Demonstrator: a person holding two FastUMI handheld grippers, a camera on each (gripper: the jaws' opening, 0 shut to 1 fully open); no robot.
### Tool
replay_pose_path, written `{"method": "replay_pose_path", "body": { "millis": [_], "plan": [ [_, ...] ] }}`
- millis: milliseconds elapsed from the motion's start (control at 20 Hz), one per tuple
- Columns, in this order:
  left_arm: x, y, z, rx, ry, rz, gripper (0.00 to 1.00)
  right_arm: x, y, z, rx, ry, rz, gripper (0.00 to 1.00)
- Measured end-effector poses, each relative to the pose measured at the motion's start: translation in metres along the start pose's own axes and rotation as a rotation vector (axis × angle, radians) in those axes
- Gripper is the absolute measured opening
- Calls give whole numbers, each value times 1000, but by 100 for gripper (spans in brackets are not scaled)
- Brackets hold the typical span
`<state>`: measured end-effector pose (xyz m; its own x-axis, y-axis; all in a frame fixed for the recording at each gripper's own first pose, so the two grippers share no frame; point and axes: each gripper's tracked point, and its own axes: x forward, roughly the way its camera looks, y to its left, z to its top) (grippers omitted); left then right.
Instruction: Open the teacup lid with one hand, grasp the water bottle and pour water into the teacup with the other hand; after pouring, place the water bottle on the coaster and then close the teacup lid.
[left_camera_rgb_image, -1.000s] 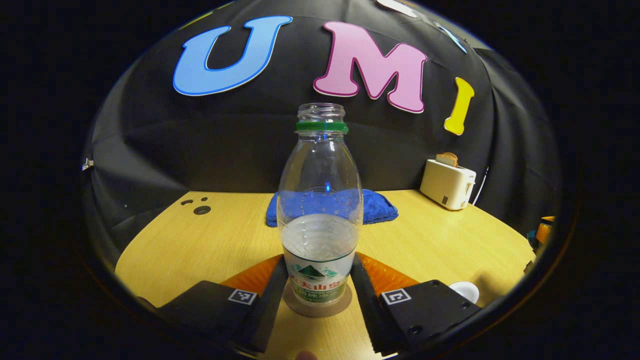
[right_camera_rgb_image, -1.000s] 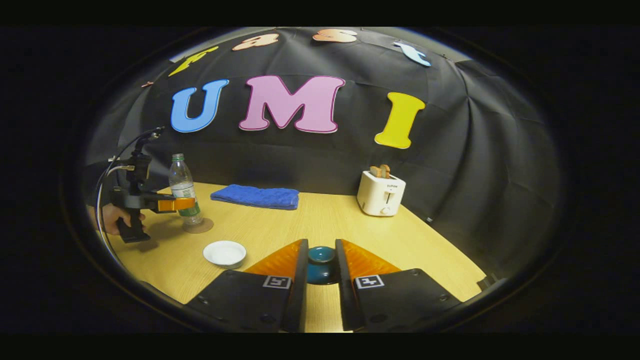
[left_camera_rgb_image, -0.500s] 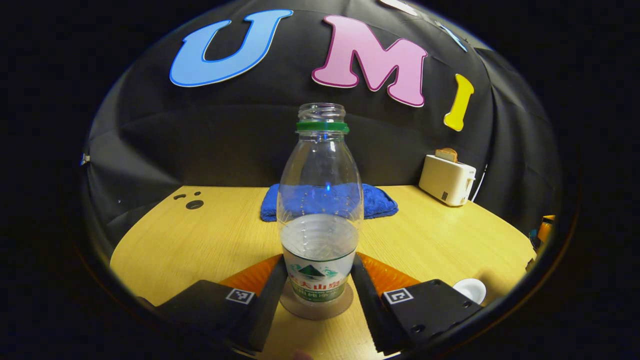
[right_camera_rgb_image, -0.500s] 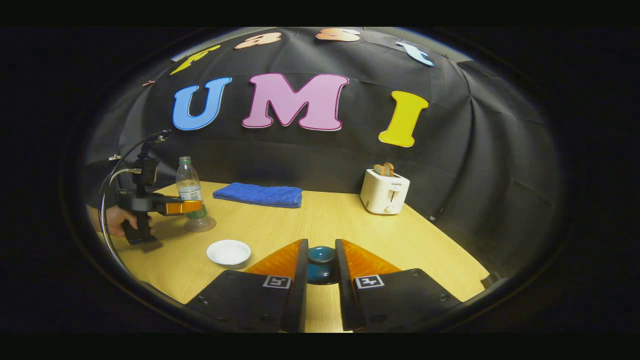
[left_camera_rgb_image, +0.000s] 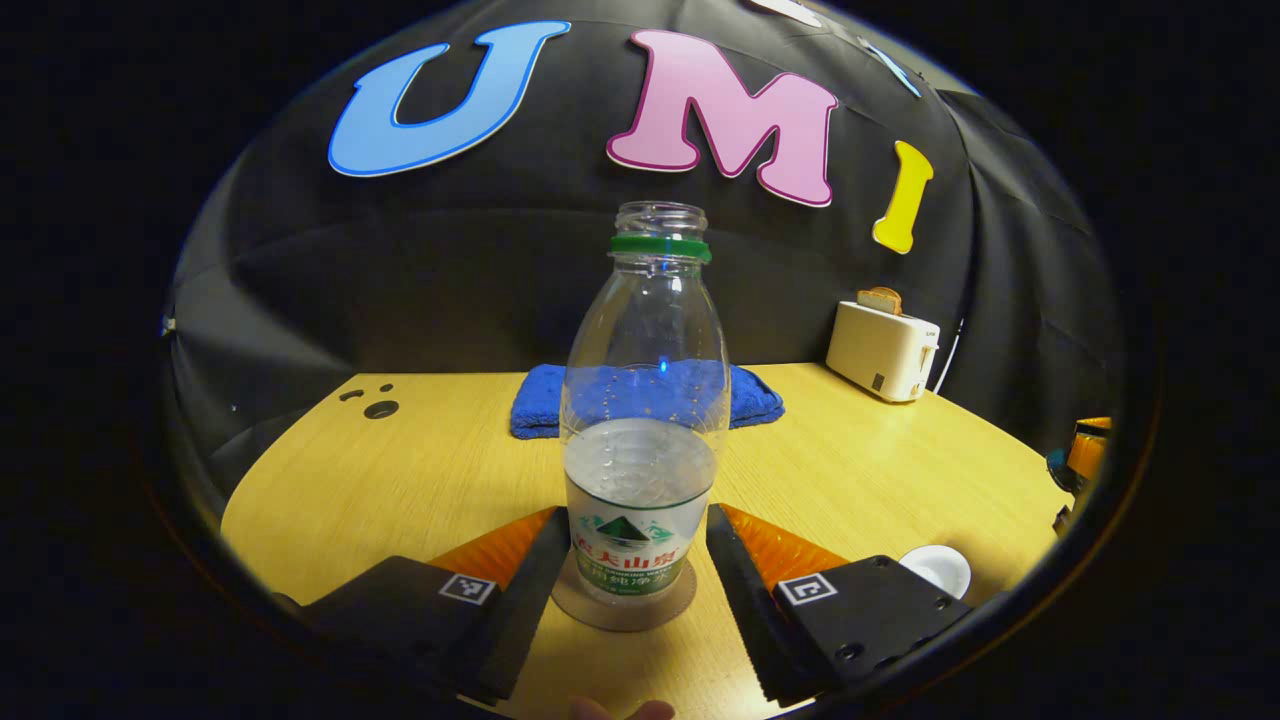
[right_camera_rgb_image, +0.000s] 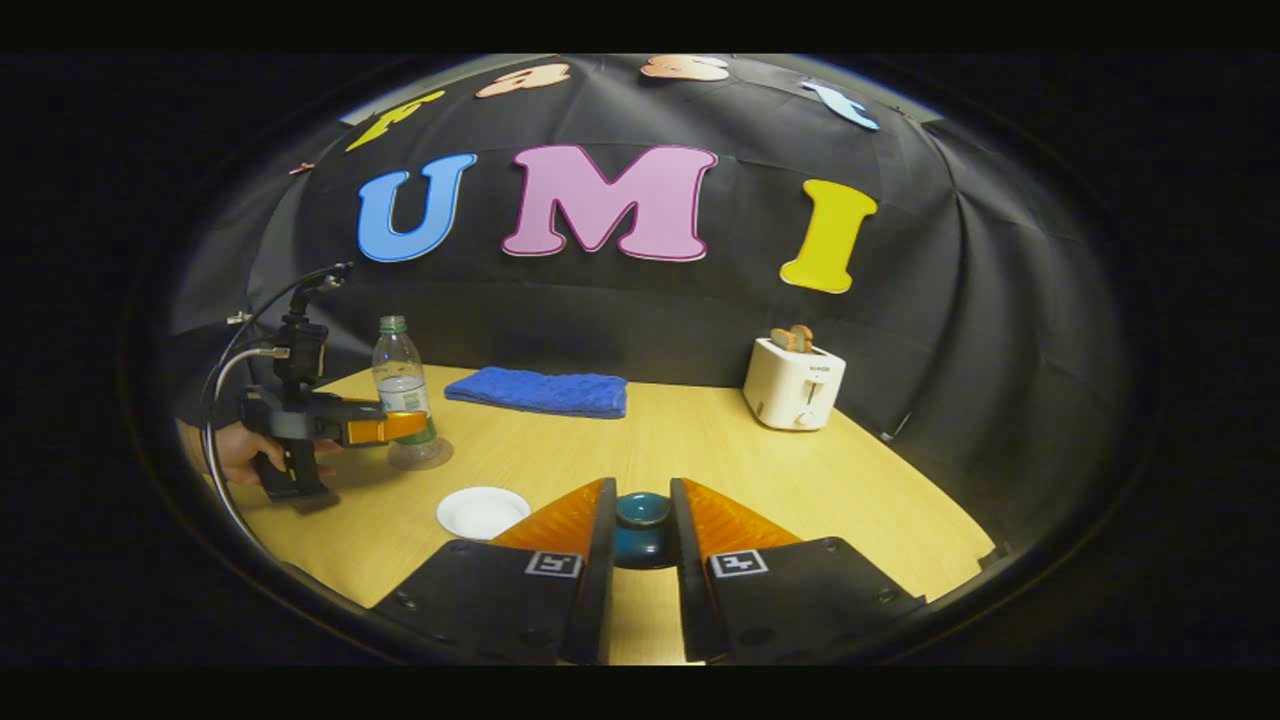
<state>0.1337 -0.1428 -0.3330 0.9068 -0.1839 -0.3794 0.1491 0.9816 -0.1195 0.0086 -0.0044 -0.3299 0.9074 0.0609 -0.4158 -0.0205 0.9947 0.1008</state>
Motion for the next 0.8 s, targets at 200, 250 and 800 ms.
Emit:
{"method": "replay_pose_path", "body": {
  "millis": [200, 250, 800],
  "plan": [
    [-17, 1, -10, 44, 10, 3, 88, 13, 33, 1, 19, 0, 68, 27],
    [-23, -1, -13, 44, 13, 2, 88, 17, 42, 0, 21, 0, 85, 31],
    [-92, 14, -34, -42, 42, 52, 88, 48, 109, -32, 21, 35, 213, 27]
  ]
}}
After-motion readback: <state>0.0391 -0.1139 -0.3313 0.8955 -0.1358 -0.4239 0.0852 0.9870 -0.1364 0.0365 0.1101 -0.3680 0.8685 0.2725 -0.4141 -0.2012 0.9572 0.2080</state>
